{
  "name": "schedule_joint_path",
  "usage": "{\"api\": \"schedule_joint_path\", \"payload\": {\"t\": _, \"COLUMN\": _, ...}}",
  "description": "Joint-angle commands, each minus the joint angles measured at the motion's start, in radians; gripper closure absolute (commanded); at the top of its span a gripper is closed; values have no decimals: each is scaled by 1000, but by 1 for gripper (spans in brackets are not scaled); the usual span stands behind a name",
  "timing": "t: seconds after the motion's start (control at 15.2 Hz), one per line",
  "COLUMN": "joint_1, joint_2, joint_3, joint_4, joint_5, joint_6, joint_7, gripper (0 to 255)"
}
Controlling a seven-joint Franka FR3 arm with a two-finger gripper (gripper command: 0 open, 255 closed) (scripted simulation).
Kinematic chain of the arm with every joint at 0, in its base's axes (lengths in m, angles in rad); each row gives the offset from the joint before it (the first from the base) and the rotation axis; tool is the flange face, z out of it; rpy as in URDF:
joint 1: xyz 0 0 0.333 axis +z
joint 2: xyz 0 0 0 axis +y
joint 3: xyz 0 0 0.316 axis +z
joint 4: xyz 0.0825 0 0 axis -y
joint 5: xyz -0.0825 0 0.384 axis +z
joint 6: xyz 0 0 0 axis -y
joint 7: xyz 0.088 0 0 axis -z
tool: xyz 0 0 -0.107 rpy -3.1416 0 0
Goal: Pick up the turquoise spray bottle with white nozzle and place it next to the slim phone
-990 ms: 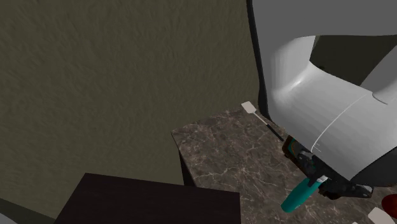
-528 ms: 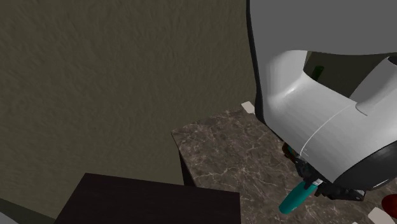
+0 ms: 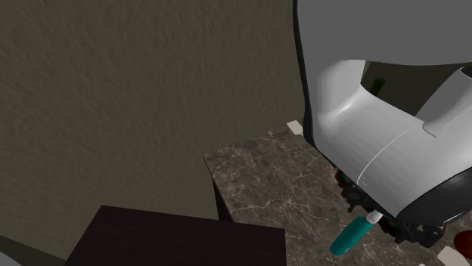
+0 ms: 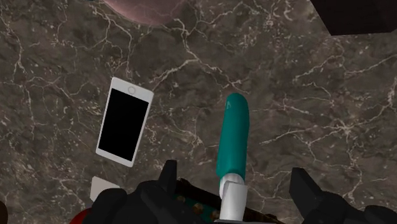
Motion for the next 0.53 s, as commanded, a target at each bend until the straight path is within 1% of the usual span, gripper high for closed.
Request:
{"api": "schedule_joint_path", "payload": {"t": 0.0, "joint_1": 0, "joint_2": 0, "joint_3": 0, "joint_4": 0, "joint_5": 0, "joint_6": 0, "joint_7": 0, "gripper": 0}}
{"api": "schedule_joint_path", "payload": {"t": 0.13, "joint_1": 21, "joint_2": -86, "joint_3": -30, "joint_4": -2, "joint_5": -98, "joint_6": -72, "joint_7": 71, "gripper": 0}}
{"api": "schedule_joint_path", "payload": {"t": 0.26, "joint_1": 24, "joint_2": -161, "joint_3": -34, "joint_4": 3, "joint_5": -169, "joint_6": -140, "joint_7": 122, "gripper": 0}}
{"api": "schedule_joint_path", "payload": {"t": 0.46, "joint_1": 19, "joint_2": -161, "joint_3": -30, "joint_4": 3, "joint_5": -169, "joint_6": -140, "joint_7": 122, "gripper": 0}}
